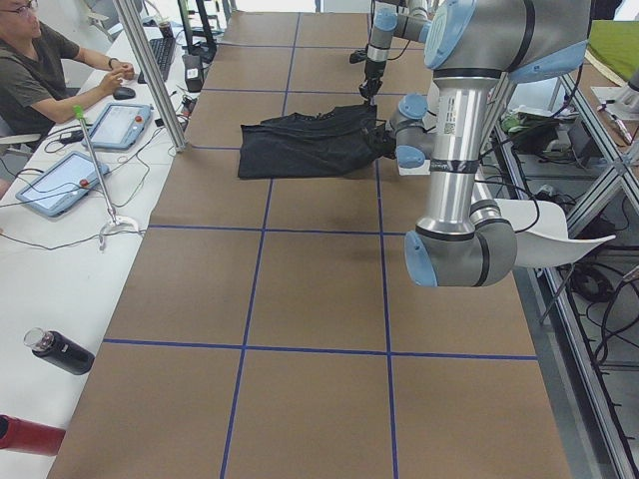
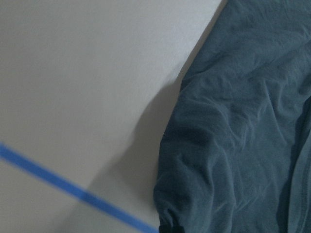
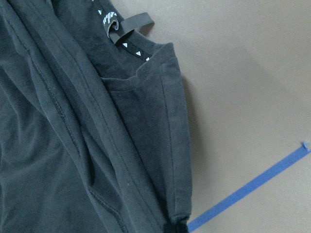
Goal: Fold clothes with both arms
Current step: 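Move both grippers to the shirt's edge nearest the robot and grasp it, then lift the near edge and fold it away from the robot with both grippers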
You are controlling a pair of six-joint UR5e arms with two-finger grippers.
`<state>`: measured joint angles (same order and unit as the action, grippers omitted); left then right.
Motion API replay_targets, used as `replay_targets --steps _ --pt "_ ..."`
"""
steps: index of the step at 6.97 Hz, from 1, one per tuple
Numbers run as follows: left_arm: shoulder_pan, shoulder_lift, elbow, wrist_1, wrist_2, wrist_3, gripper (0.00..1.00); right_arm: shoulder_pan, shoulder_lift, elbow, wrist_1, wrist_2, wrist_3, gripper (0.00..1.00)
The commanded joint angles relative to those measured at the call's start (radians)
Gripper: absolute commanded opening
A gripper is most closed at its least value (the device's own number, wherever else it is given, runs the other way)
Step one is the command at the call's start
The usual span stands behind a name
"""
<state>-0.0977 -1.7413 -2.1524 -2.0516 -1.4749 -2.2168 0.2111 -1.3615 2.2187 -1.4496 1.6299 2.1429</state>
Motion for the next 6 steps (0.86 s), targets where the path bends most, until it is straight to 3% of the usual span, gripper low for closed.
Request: replay_targets --steps 1,3,5,6 --pt "-0.002 0.015 -0.091 0.024 -0.03 -0.057 0.0 0.002 -0.024 0.065 0.0 0.068 0.011 0.0" --pt "-0.011 0.034 -0.205 0.062 -0.031 -0.11 0.0 0.029 -0.08 0.16 0.0 0.161 0.012 0.0" --pt "-0.087 0.007 -0.208 0.064 -0.031 -0.103 0.0 0.179 -0.059 0.139 0.002 0.264 0.079 0.0" --pt "-0.149 -0.01 -0.166 0.065 -0.033 -0.086 0.0 0.267 0.002 0.075 0.006 0.344 0.089 0.0"
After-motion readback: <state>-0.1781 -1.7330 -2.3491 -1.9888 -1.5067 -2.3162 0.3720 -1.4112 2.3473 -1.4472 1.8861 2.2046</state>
